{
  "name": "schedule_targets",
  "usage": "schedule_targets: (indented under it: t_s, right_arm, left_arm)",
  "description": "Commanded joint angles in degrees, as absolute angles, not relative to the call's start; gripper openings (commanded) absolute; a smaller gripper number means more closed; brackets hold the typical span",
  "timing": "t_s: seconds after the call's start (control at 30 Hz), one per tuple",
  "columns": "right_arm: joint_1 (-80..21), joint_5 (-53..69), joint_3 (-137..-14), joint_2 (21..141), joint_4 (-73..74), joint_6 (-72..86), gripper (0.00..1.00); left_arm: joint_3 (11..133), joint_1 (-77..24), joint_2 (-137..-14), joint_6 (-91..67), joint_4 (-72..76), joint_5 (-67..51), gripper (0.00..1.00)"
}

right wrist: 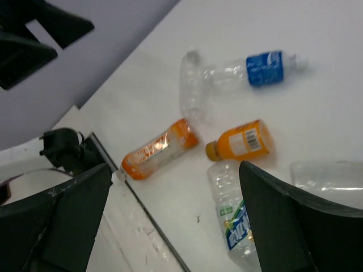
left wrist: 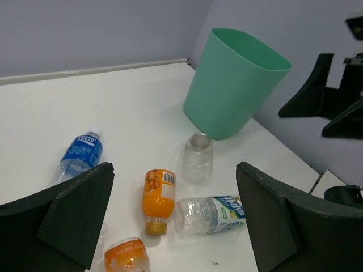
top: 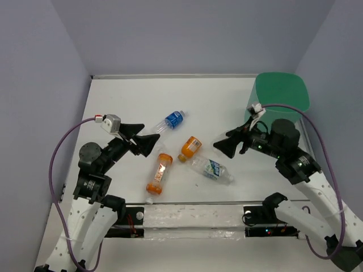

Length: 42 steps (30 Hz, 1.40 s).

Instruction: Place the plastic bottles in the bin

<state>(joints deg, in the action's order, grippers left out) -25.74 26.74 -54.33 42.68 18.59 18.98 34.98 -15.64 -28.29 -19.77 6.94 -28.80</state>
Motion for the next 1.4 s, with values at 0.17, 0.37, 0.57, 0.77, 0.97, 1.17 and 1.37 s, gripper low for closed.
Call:
schedule_targets:
  t_s: [0.17,0.37,0.57,0.77,0.97,1.17,1.37]
  right_arm:
    - [-46.65,6.78,-50.53,51.84,24.51,17.68,1.0]
    - [-47.81,0.35,-52.12,59.49,28.38,13.89,1.0]
    - [-48.34,-2.9,-53.09,69.5,30.06,10.73,1.0]
    - [-49.48,-2.99,-54.31,76.19,27.95,7.3,1.0]
    - [-50.01,-2.29,-55.46,81.82,26.46,5.01,1.0]
    - [-51.94,-4.83,-56.95,88.49,25.14,4.22,0.99]
    - [-53.87,-8.26,-57.3,90.18,23.82,5.36,0.68]
  left_arm:
    - [35.95,-15.29,-30.41,-21.44,8.97,-32.0,0.99]
    - [35.16,-15.38,-31.37,-25.57,5.9,-32.25,0.99]
    - [37.18,-15.38,-38.66,-24.0,-8.94,-31.81,0.99]
    - [36.3,-15.82,-41.74,-23.29,-11.51,-29.8,0.99]
    - [38.49,-17.66,-44.9,-22.5,-15.45,-25.77,0.99]
    - [41.74,-19.33,-49.21,-21.45,-23.89,-20.31,0.99]
    - [43.5,-21.44,-51.32,-20.3,-29.69,-15.13,0.99]
